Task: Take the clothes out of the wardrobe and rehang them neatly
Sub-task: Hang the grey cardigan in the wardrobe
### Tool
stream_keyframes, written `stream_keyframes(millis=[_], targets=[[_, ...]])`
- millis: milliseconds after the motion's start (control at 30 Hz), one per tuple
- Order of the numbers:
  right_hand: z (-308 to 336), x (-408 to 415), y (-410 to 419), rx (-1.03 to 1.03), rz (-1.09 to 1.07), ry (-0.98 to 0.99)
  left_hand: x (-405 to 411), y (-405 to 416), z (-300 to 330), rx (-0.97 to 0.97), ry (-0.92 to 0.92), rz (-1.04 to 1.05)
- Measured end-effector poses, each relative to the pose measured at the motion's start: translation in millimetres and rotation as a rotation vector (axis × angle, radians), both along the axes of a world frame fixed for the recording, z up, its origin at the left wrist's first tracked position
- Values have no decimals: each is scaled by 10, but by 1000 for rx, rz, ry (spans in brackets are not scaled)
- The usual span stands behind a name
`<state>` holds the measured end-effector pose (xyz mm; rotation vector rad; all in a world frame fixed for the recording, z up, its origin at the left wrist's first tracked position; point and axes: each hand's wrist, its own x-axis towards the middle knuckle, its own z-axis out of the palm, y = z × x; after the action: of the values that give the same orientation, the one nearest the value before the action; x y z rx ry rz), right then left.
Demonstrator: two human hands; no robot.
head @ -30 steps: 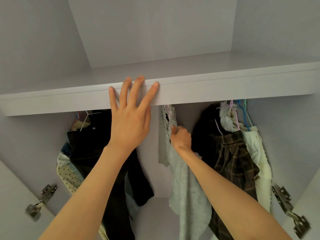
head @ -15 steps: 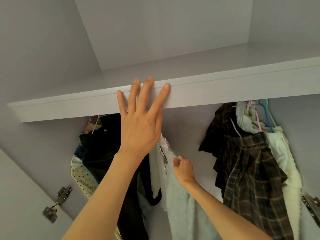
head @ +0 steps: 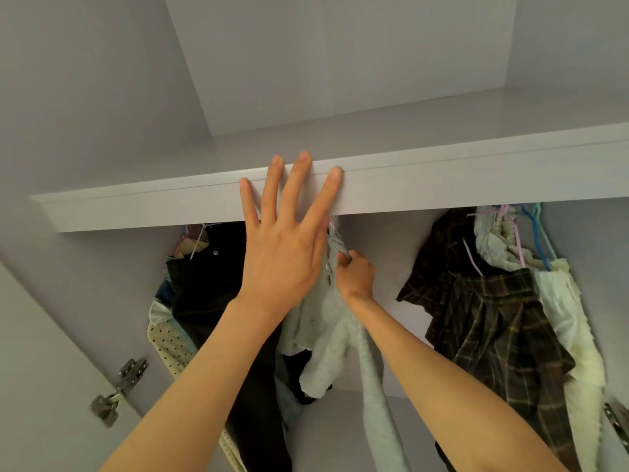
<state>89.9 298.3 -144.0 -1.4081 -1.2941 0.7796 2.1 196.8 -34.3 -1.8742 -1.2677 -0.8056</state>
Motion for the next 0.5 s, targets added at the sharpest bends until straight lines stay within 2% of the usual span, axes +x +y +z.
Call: stream_keyframes(millis=[100,500], targets=[[-131,-103,34,-85,20,-54,-5,-4,1,-3,15,10],[-208,-203,-31,-172,197,-148,-16,-12,6,-38,47,37]])
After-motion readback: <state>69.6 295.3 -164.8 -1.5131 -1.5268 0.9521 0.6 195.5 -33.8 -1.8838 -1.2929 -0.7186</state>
